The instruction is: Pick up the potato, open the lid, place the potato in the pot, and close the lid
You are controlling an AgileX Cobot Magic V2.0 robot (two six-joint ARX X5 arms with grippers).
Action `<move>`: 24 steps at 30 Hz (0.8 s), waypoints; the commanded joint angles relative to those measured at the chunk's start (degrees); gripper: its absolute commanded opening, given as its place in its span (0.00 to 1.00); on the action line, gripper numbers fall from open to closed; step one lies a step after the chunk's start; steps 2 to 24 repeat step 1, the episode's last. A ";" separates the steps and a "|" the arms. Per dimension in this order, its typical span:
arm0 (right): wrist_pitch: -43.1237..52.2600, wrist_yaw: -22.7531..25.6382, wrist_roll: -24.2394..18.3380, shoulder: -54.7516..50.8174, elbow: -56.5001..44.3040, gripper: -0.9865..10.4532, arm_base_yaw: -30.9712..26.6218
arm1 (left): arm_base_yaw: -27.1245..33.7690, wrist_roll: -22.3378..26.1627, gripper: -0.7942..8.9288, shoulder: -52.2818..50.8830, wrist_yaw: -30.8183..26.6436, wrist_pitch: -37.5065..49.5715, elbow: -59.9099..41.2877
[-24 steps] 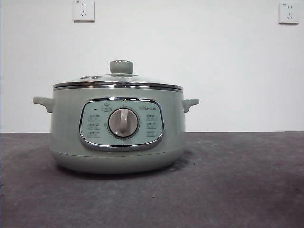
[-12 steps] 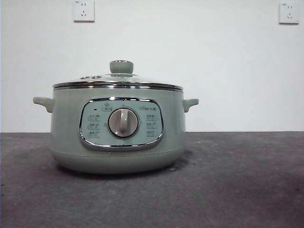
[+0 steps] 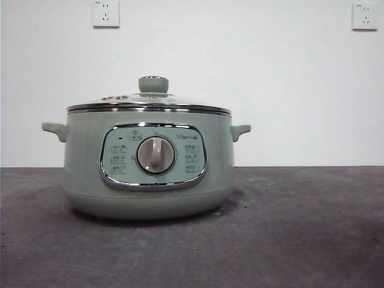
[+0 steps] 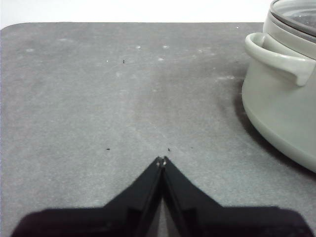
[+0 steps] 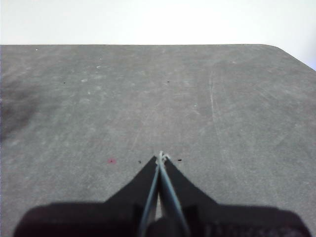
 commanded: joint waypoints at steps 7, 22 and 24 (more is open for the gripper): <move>0.22 0.04 -0.07 -0.11 -0.52 0.09 0.00 | 0.15 0.04 0.08 -0.02 -0.02 0.39 -0.59; 0.22 0.04 -0.07 -0.11 -0.52 0.09 0.00 | 0.15 0.04 0.08 -0.02 -0.02 0.39 -0.59; 0.22 0.04 -0.07 -0.11 -0.52 0.09 0.00 | 0.15 0.04 0.08 -0.02 -0.02 0.39 -0.59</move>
